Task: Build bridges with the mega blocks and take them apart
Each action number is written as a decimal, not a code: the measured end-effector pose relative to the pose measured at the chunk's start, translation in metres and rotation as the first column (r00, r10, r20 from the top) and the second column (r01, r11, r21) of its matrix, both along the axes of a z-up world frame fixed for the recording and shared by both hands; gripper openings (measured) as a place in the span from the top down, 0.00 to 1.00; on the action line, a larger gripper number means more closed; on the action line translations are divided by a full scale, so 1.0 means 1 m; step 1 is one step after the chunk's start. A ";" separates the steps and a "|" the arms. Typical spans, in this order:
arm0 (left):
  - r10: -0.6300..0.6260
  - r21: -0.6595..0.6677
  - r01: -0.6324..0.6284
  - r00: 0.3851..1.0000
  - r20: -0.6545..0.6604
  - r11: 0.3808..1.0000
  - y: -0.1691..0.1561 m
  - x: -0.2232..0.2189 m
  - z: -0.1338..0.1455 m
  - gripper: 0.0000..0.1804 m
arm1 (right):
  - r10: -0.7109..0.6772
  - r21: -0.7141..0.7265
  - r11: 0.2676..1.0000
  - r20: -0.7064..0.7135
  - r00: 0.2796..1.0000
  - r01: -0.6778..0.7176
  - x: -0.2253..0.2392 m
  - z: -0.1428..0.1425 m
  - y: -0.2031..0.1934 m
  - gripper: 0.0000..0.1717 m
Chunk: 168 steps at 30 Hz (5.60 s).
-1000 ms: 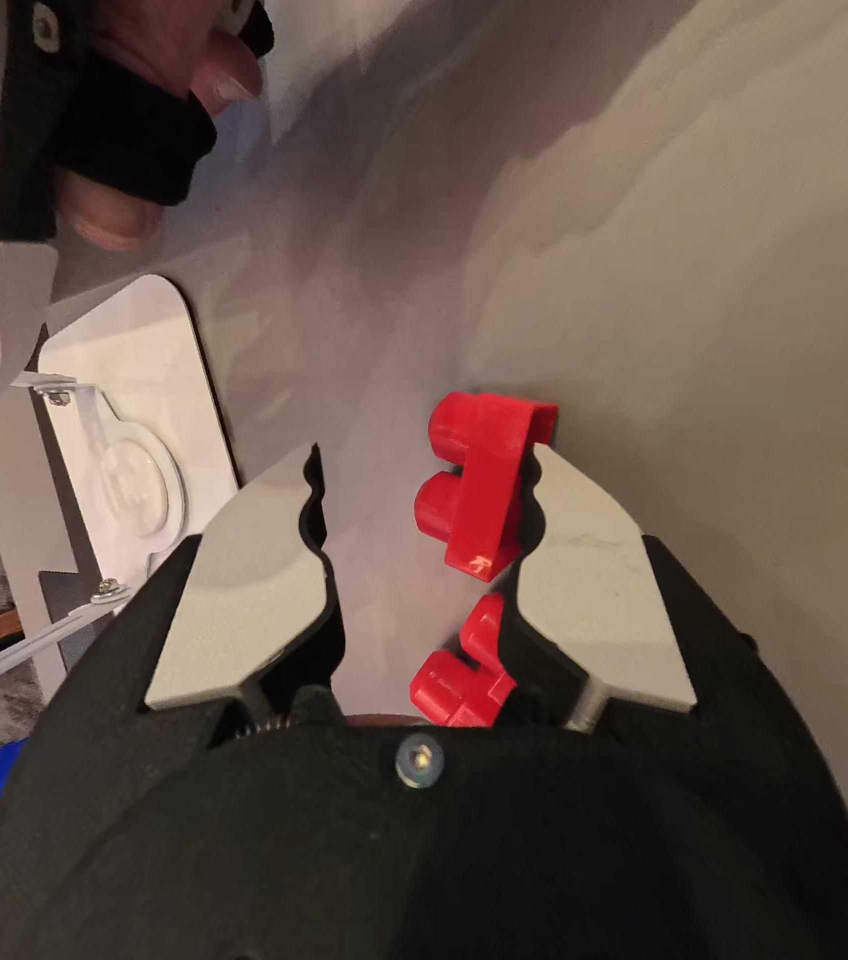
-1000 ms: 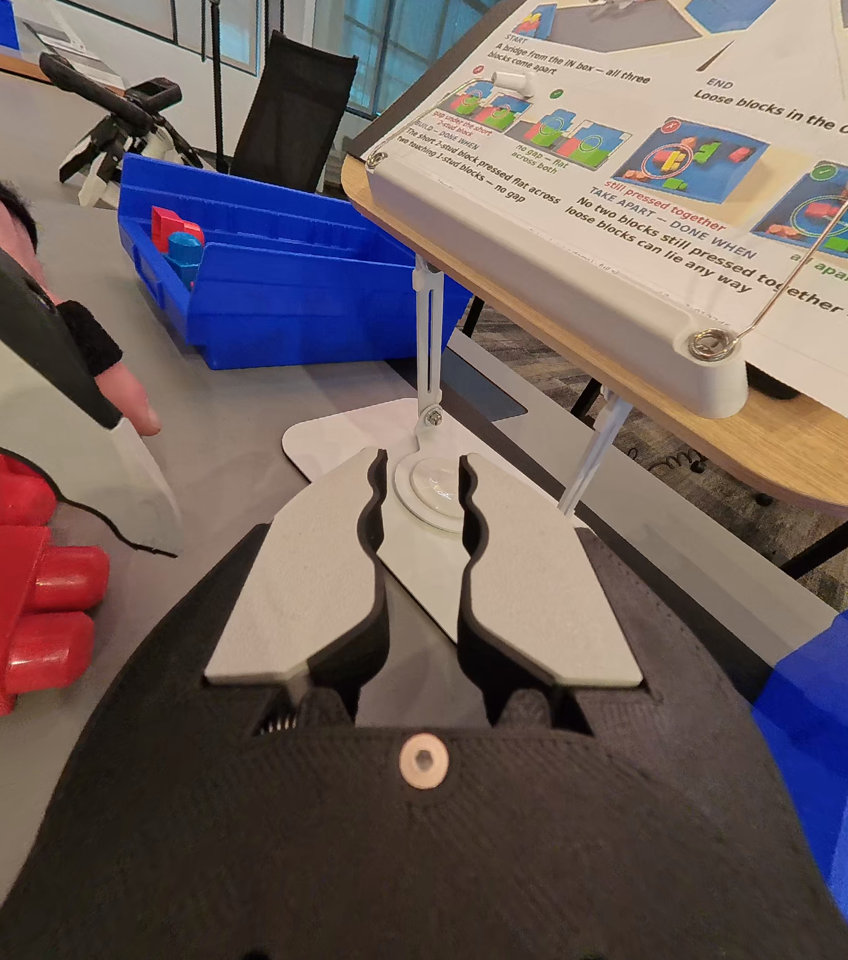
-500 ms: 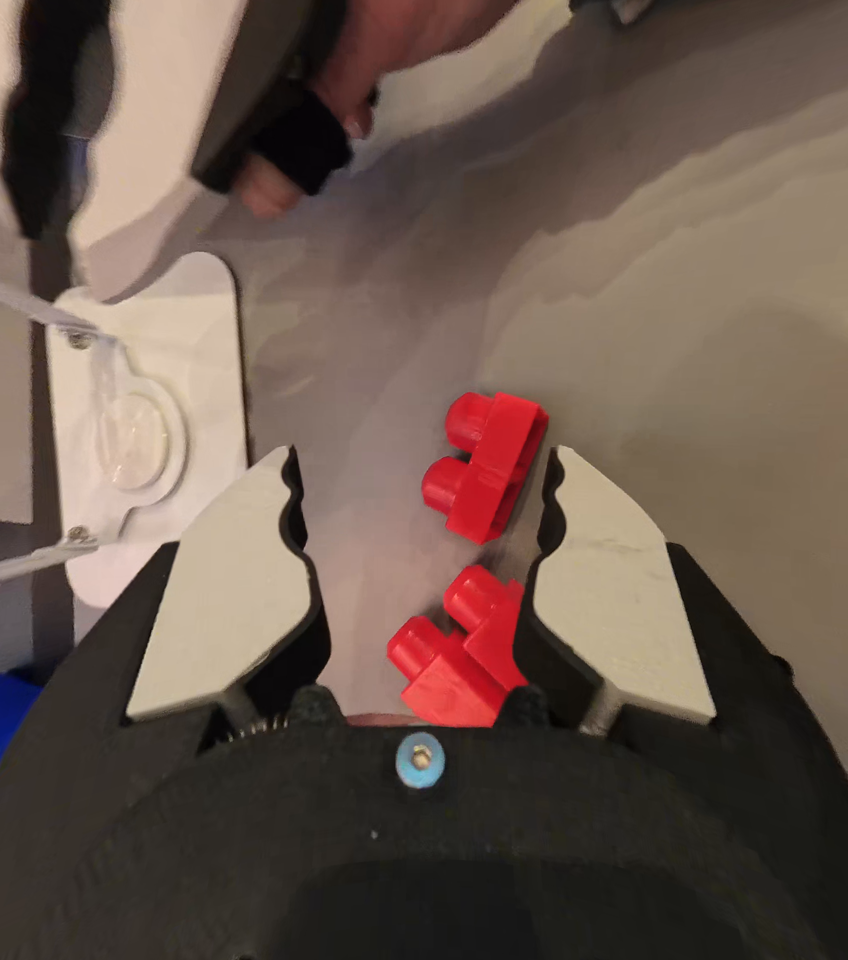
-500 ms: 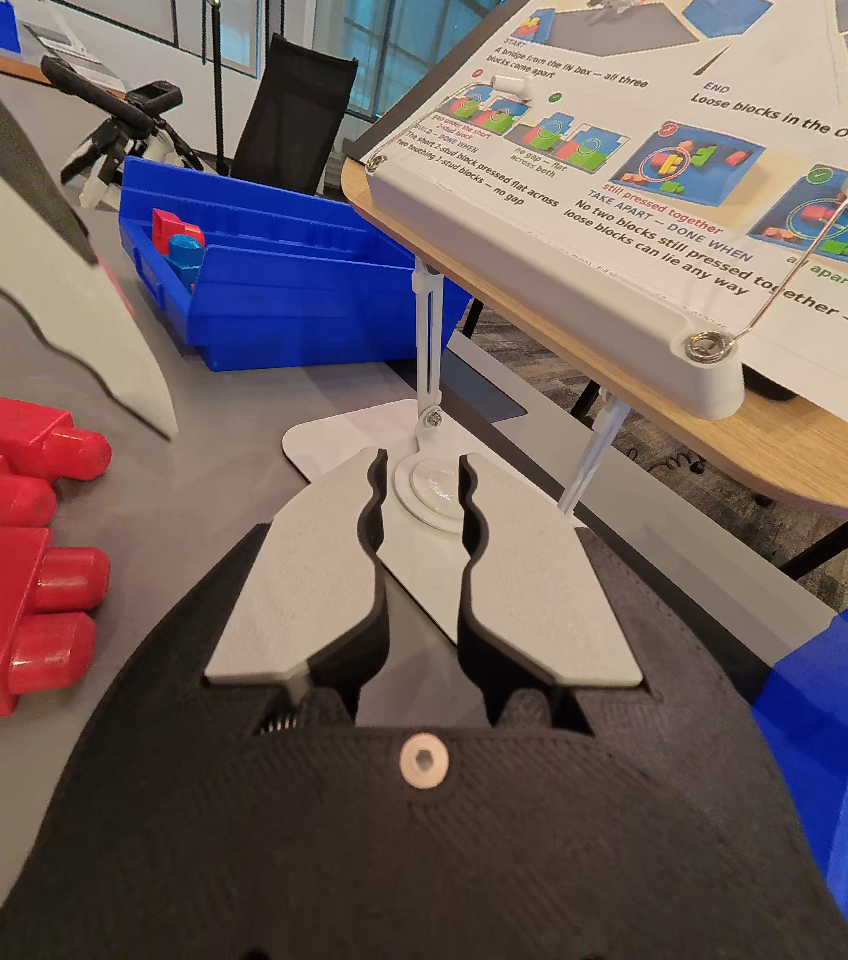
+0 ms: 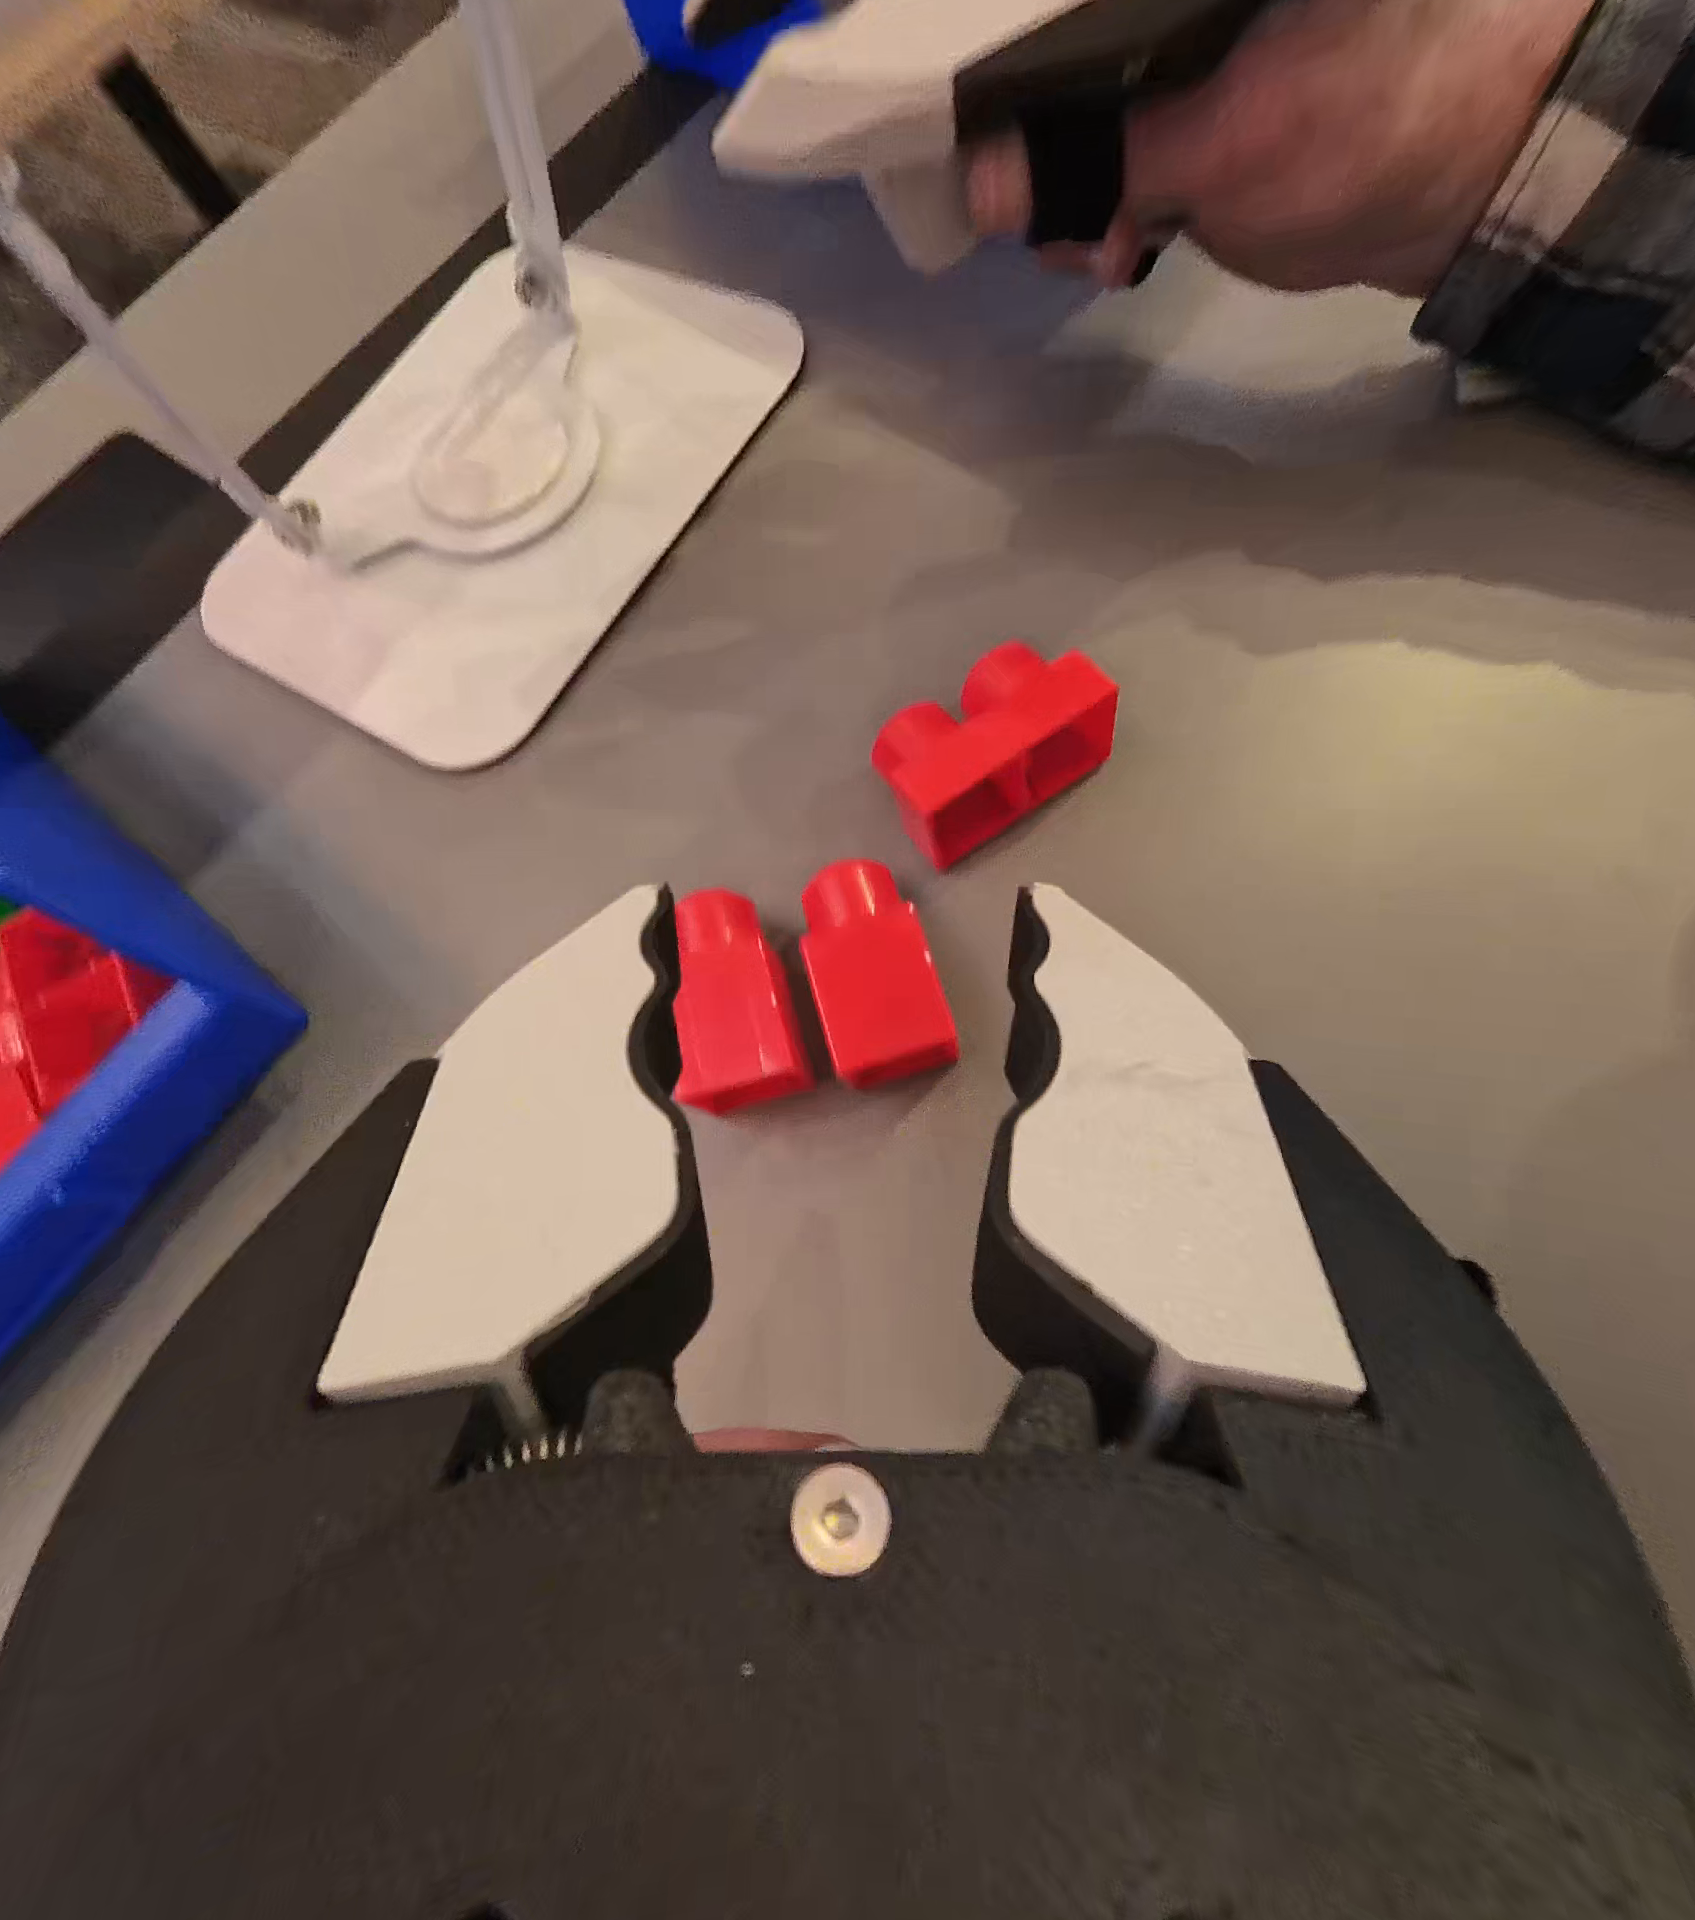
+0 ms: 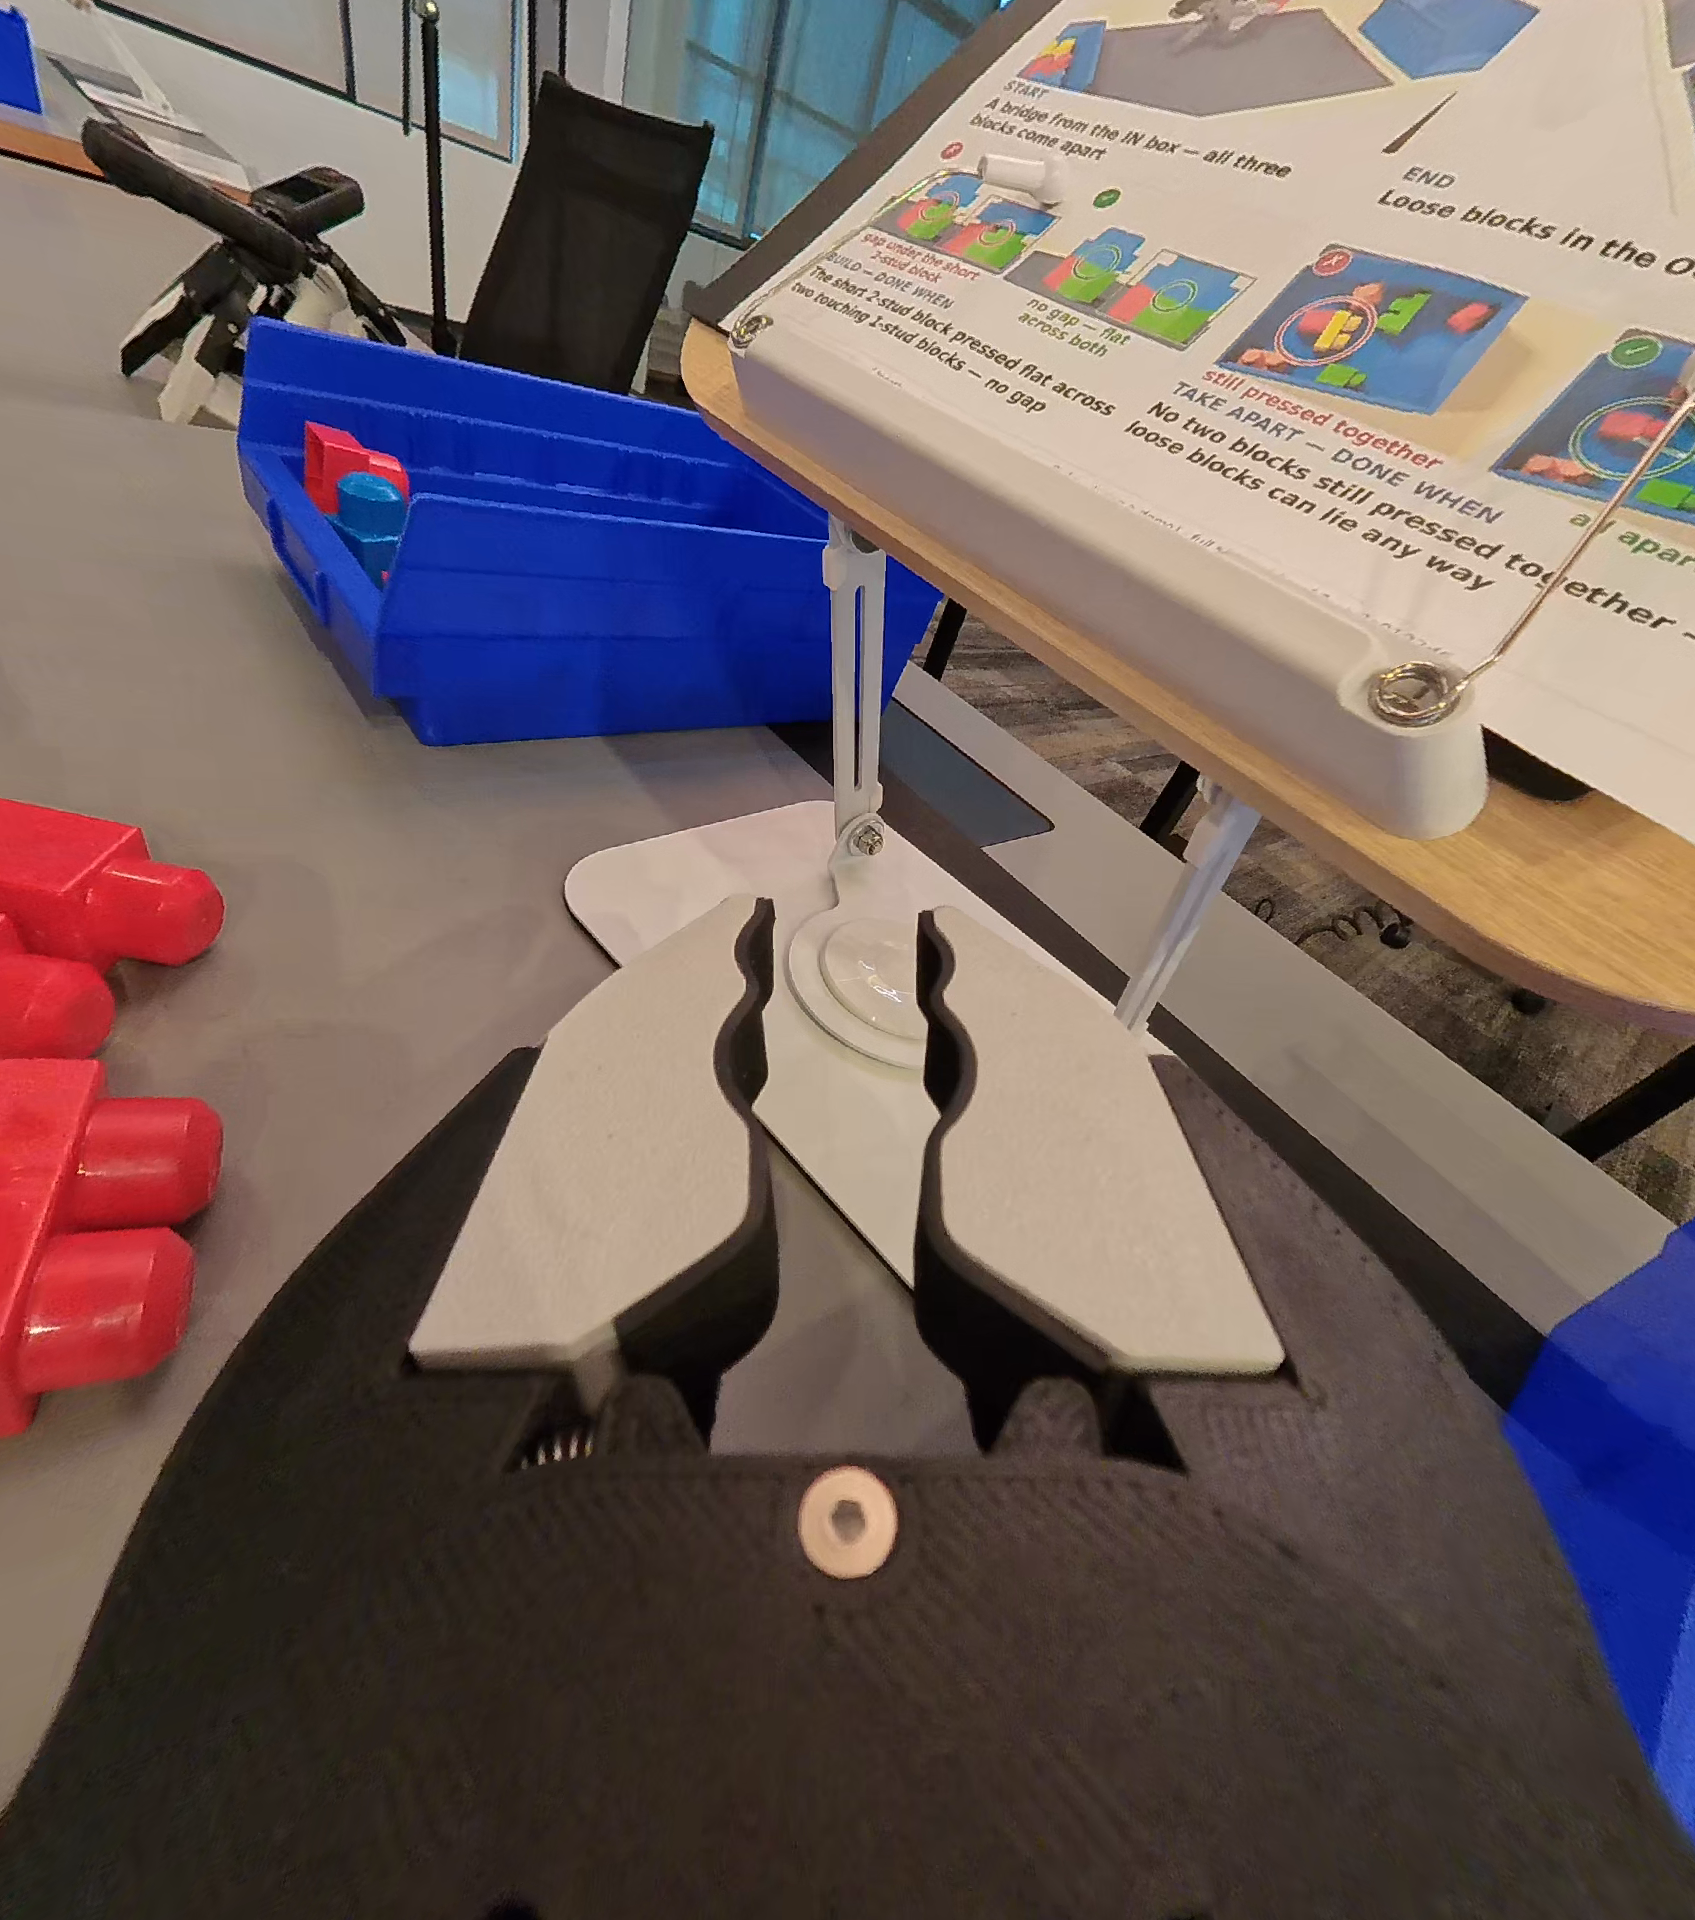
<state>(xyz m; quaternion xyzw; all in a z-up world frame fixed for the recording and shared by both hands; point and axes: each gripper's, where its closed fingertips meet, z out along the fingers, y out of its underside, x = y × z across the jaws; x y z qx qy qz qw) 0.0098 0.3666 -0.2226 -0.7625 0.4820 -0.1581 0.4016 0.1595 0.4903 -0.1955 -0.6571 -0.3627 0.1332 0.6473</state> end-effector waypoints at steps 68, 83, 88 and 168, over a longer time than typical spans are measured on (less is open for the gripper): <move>0.189 -0.166 -0.220 0.965 -0.183 0.961 0.025 -0.010 -0.088 0.58 | 0.013 0.007 1.000 0.007 1.000 -0.013 -0.004 0.002 -0.003 0.85; 0.087 0.246 -0.117 0.988 0.130 0.962 0.051 -0.001 0.002 0.58 | 0.116 -0.107 0.987 -0.036 0.993 -0.119 -0.013 0.001 -0.013 0.85; -0.025 0.369 -0.124 0.928 0.373 0.921 0.069 0.010 0.073 0.58 | 0.140 -0.163 0.975 -0.087 0.986 -0.153 -0.012 -0.004 -0.012 0.86; -0.625 0.446 0.437 0.563 0.541 0.781 0.102 0.031 0.169 0.59 | 0.450 -0.822 0.558 0.188 0.873 -0.111 -0.075 -0.105 -0.124 0.74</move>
